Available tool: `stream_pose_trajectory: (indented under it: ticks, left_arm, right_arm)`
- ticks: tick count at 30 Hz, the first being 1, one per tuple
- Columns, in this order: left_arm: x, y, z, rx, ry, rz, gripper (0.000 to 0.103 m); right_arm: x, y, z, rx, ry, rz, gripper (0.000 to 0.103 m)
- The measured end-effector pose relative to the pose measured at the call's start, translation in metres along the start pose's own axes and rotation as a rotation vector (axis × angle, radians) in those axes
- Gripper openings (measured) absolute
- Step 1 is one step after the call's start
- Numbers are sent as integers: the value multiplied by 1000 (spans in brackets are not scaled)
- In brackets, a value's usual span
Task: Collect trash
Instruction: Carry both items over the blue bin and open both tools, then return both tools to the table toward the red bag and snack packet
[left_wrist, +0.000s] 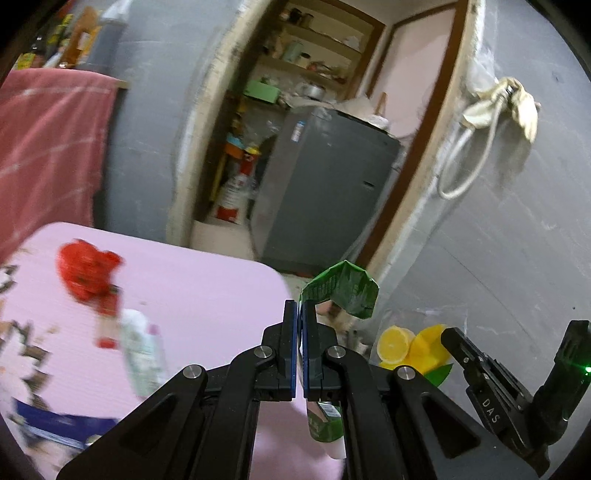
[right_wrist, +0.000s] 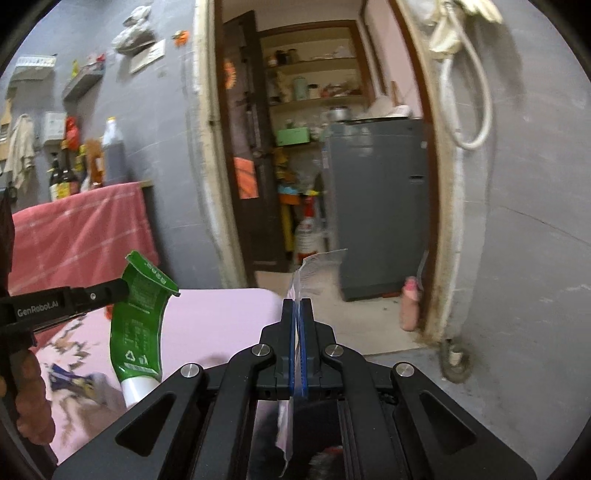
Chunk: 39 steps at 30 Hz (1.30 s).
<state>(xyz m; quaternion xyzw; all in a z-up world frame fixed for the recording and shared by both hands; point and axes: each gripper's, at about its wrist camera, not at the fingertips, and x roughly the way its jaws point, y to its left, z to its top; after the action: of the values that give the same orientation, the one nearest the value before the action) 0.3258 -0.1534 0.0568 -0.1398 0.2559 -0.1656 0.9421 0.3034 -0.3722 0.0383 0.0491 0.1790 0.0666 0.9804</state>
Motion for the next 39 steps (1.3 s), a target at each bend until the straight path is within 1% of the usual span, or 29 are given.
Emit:
stream_pose_trajectory:
  ticks: [4, 7, 10, 17, 22, 25, 27, 31, 33, 34, 35, 37, 39]
  left_arm:
    - [32, -31, -15, 19, 40, -41, 0]
    - [54, -48, -27, 34, 74, -49, 0]
    - [70, -60, -41, 53, 88, -49, 0]
    - [94, -74, -66, 117, 133, -23, 0]
    - [106, -68, -79, 111, 188, -17, 2]
    - [103, -63, -80, 103, 186, -24, 2]
    - [100, -62, -79, 105, 176, -30, 6]
    - [92, -59, -78, 100, 166, -28, 8]
    - [87, -56, -76, 88, 155, -25, 15]
    - [84, -55, -75, 85, 148, -22, 16]
    - [79, -53, -73, 84, 137, -20, 19]
    - [68, -51, -69, 83, 111, -13, 21]
    - [57, -48, -65, 79, 86, -10, 29]
  right_arm:
    - [1, -32, -11, 33, 29, -47, 0]
    - [4, -57, -23, 70, 65, -68, 0]
    - [5, -71, -34, 83, 83, -77, 0]
    - [9, -82, -55, 87, 128, -95, 0]
    - [11, -88, -62, 107, 150, -87, 1]
    - [11, -89, -61, 123, 152, -78, 2]
    - [10, -89, -61, 119, 147, -78, 3]
    - [2, -88, -56, 126, 119, -85, 5]
    - [-4, -87, -53, 128, 97, -88, 7]
    - [-8, -86, -50, 129, 84, -87, 8]
    - [-11, -84, -48, 130, 72, -88, 10]
    - [-17, -80, -43, 131, 48, -82, 18]
    - [-22, -75, -38, 129, 28, -78, 20]
